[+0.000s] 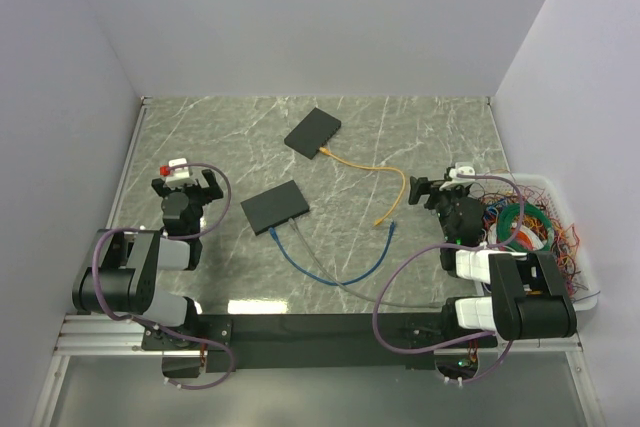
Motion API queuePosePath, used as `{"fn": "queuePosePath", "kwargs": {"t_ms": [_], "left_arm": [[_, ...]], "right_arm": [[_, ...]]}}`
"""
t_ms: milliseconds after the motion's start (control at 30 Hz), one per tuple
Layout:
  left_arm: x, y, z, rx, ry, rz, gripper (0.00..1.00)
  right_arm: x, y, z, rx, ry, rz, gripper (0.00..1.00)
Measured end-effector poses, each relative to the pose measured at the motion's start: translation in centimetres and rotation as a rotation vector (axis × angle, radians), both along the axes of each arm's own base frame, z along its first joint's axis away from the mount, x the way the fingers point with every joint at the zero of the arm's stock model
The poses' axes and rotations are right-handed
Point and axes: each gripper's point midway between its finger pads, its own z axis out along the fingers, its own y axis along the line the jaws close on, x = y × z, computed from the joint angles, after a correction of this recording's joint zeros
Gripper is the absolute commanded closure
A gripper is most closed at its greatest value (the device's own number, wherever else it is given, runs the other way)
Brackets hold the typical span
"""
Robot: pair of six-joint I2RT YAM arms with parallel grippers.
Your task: Insert the plug into the switch port
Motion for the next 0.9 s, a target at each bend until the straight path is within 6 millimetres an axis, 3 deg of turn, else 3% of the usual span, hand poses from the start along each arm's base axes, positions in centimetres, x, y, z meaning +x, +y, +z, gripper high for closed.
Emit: {"fn": "queuePosePath", "kwargs": {"t_ms": [900], "left_arm": [[0.00,0.00,0.00,0.000,0.000,0.000,0.01]], "right_arm": [[-0.09,-0.13,0.11,-0.003,-0.011,-0.051,0.00]]}}
